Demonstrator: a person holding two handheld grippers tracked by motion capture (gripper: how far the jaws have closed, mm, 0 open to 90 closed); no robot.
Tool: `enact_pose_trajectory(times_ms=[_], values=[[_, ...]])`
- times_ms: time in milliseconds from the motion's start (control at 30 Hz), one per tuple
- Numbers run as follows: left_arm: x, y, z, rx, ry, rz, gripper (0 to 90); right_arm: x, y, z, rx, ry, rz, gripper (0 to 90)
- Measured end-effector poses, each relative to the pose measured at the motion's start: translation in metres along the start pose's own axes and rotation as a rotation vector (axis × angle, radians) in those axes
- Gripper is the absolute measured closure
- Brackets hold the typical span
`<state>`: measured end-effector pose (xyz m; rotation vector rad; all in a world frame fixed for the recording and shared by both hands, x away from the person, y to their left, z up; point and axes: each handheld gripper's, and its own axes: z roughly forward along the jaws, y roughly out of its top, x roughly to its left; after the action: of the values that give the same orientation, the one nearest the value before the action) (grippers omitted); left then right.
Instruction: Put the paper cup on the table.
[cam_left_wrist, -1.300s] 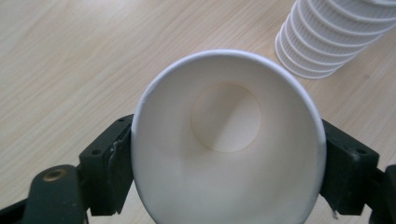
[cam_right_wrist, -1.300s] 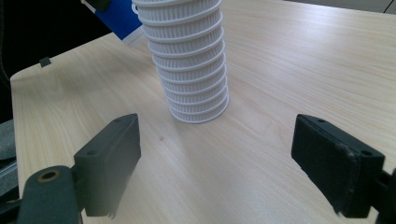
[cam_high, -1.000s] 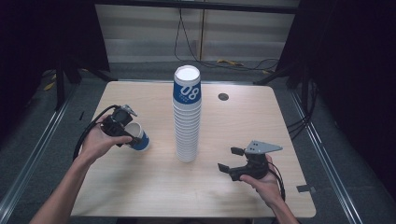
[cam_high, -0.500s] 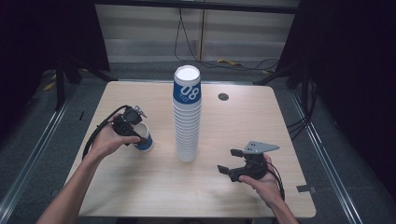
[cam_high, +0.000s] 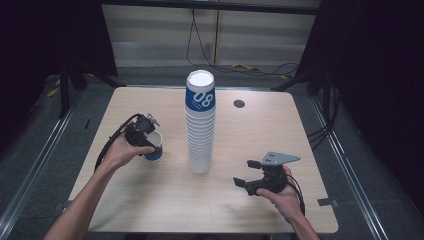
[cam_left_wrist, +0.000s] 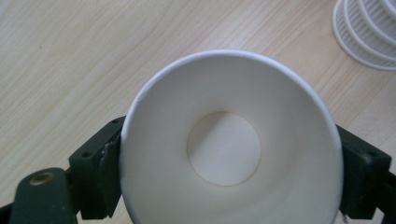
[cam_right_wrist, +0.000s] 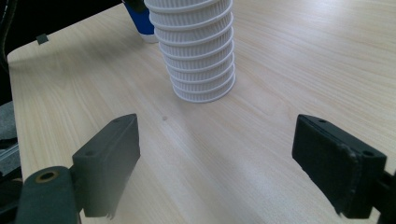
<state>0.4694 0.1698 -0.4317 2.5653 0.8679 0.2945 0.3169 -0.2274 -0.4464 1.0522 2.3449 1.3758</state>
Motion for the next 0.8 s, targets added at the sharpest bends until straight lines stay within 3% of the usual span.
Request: enact_pose_trajectory(times_ms=[67,200,433,600,733,800], values=[[0.003,-0.002,0.001,-0.009,-0.017,-0.026,13.7,0.0,0.0,0.0,0.007,-0.001,-0.003,15.2],[0.006,-0.006,0.003,-0.014,-0.026,-0.039,13.4,0.001,0.001,0.001,0.009,0.004,0.001,15.2],[0.006,-0.012,0.007,-0.027,-0.023,-0.04,13.3,0.001,0.0,0.002,0.015,0.001,0.004,15.2],[0.009,-0.02,0.013,-0.02,-0.048,-0.042,17.1,0.001,-0.001,0.001,0.015,0.0,0.009,15.2],[0.011,-0.029,0.016,-0.038,-0.051,-0.066,16.7,0.0,-0.001,0.003,0.02,0.003,0.007,15.2],[0.011,-0.031,0.015,-0.034,-0.041,-0.053,16.6,0.001,-0.001,0.003,0.024,0.005,0.007,15.2]])
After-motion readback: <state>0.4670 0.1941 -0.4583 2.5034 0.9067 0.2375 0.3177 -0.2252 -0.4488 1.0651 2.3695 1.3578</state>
